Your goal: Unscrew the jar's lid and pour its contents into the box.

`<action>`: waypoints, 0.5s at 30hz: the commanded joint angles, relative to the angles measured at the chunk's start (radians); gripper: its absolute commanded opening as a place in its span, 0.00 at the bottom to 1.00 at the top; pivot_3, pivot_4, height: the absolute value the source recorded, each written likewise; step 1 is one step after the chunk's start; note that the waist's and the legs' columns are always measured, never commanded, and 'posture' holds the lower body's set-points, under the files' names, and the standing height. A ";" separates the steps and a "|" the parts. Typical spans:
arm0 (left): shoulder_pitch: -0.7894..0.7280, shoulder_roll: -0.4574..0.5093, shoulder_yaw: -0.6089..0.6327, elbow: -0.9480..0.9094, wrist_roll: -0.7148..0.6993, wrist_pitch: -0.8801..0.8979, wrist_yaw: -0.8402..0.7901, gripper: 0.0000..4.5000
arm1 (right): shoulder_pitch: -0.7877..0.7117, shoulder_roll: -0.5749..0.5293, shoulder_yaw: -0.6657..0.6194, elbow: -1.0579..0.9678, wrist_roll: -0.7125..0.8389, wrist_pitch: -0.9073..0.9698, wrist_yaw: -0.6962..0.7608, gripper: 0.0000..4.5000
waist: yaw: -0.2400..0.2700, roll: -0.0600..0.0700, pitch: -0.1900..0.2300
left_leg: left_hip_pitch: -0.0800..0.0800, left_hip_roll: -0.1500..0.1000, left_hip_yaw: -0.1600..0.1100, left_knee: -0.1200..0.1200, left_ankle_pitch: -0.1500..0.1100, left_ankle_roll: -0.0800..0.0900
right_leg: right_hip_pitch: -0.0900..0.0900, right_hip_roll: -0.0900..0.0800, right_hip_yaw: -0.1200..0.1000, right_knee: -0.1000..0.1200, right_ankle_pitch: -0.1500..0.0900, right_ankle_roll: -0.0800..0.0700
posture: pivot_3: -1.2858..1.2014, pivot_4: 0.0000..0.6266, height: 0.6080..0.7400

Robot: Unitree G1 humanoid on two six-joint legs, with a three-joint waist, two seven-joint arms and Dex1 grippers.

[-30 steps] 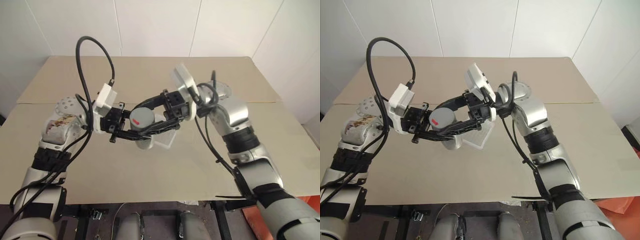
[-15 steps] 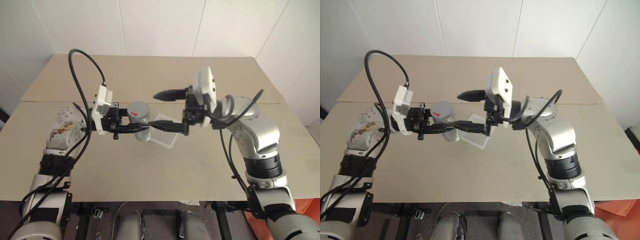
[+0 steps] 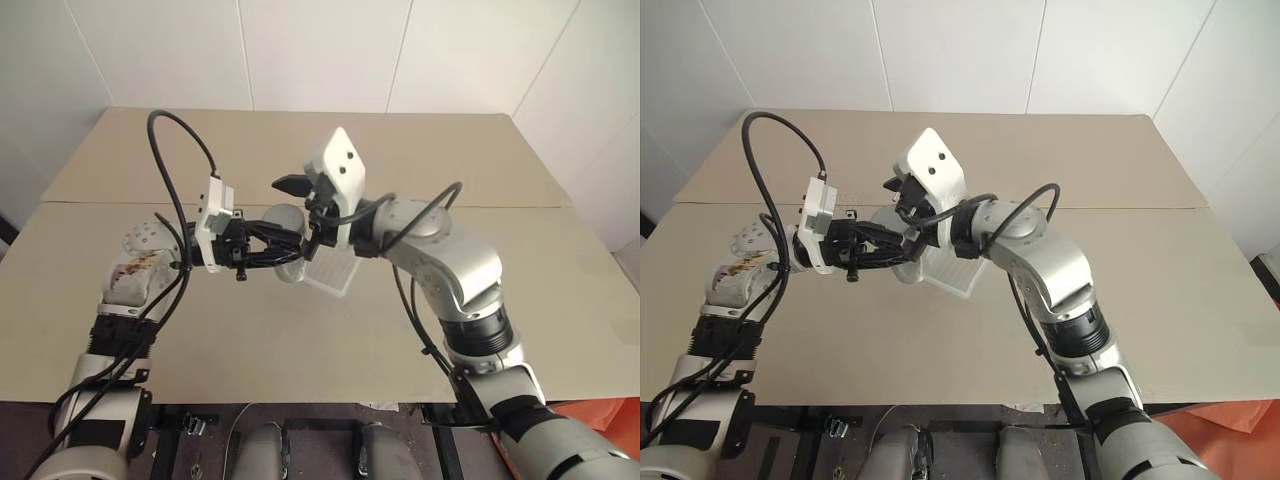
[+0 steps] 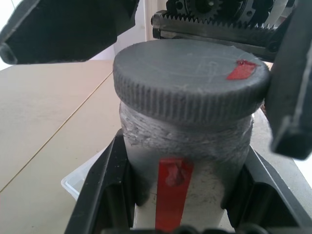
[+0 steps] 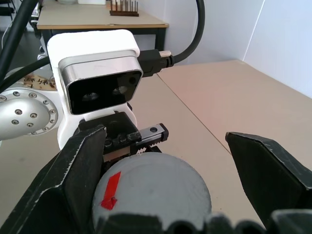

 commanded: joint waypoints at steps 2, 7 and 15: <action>-0.001 0.045 0.061 -0.049 -0.036 0.003 -0.021 0.43 | 0.027 -0.096 -0.066 -0.007 -0.012 -0.039 0.031 0.99 | 0.000 0.000 0.000 | 0.000 0.000 -0.001 0.000 0.000 0.000 | 0.000 0.000 0.000 0.000 0.000 0.000 | 0.52 0.24 1.00; 0.002 0.073 0.077 -0.058 -0.044 0.017 -0.026 0.43 | 0.036 -0.165 -0.104 0.029 -0.011 -0.058 0.037 0.99 | -0.001 0.000 0.000 | 0.000 0.000 -0.001 0.000 0.000 0.000 | 0.000 0.000 0.000 0.000 0.000 0.000 | 0.52 0.24 1.00; 0.029 0.104 0.099 -0.085 -0.058 0.035 -0.036 0.43 | 0.046 -0.210 -0.156 0.033 0.003 -0.082 0.033 0.99 | 0.000 0.000 0.000 | 0.000 0.000 0.000 -0.001 0.000 0.000 | -0.002 0.000 0.000 0.000 0.000 0.000 | 0.52 0.24 1.00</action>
